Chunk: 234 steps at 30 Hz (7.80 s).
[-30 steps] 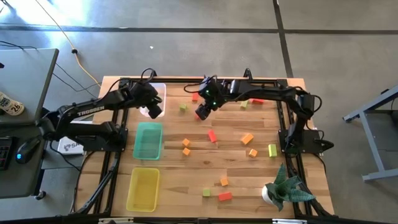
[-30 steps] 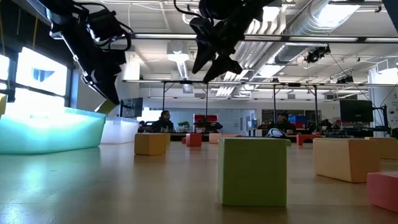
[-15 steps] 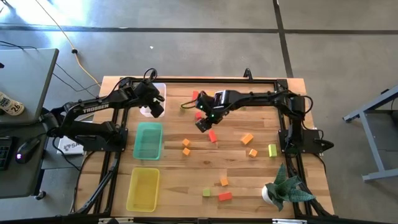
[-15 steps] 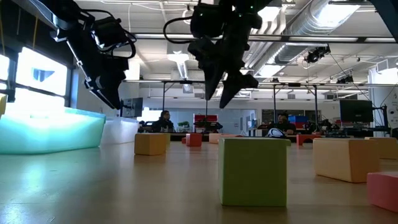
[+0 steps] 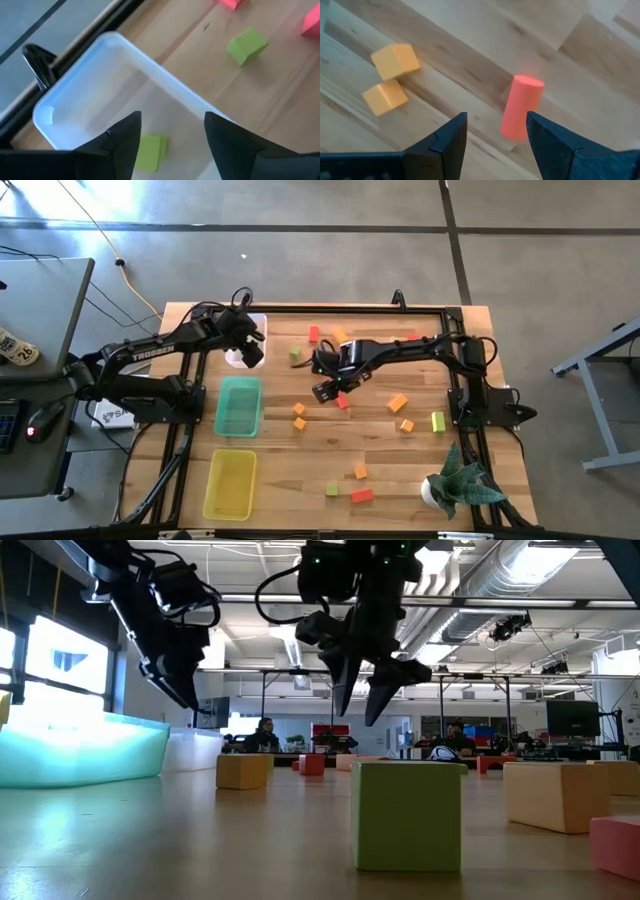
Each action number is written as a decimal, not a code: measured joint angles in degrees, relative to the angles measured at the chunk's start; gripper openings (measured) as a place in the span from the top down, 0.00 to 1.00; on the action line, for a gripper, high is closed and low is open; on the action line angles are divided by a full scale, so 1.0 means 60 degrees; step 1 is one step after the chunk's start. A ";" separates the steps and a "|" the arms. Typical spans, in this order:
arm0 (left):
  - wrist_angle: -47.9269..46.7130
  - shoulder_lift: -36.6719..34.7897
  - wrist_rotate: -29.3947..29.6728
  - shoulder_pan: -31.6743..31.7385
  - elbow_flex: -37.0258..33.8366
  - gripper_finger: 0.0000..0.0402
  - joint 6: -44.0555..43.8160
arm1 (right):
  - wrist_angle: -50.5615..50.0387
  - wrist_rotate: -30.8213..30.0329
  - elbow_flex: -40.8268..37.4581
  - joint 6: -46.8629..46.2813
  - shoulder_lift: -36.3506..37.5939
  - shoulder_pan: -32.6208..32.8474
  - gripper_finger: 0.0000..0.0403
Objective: Sort & place blocks by color
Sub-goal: Put the orange cylindrical block into the blue bin, then put the yellow rectangular block into the yellow bin
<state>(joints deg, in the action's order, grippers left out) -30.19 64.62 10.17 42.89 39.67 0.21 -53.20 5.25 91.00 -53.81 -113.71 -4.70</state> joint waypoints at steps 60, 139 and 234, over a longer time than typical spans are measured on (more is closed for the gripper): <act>-0.0403 -0.0007 -0.6370 -0.0714 0.2639 0.49 0.1289 | 0.4992 -0.0134 -0.0007 0.4118 0.0011 0.0829 0.74; 0.0463 -0.0004 -0.6810 -0.1148 0.2632 0.75 0.0005 | 0.5637 -0.2098 0.0004 0.6981 0.2149 -0.0576 0.48; -0.4220 -0.0004 -0.3067 -0.5271 0.1367 0.55 -0.2860 | 0.1722 -0.0046 0.0000 0.5884 -0.1295 -0.3760 0.75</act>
<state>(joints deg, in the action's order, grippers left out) -55.52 64.60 -8.23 11.27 47.88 -16.95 -42.87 4.98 91.00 -18.50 -121.48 -27.26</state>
